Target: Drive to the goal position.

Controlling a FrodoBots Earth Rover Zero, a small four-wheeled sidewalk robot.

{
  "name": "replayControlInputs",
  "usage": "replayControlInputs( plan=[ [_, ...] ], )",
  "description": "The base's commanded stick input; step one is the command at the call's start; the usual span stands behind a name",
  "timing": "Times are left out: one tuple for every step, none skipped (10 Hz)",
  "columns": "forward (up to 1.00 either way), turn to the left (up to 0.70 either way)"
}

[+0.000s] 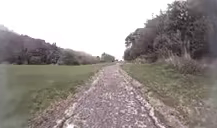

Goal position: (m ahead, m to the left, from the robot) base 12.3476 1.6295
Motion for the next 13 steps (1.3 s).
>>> replayControlInputs(
  plan=[
    [0.85, 0.0],
    [0.85, 0.0],
    [0.85, -0.2],
    [0.85, -0.24],
    [0.85, -0.02],
    [0.85, 0.0],
    [0.85, 0.0],
    [0.85, 0.0],
    [0.85, 0.0],
    [0.85, 0.0],
    [0.85, 0.0],
    [0.85, -0.2],
    [0.85, -0.34]
  ],
)
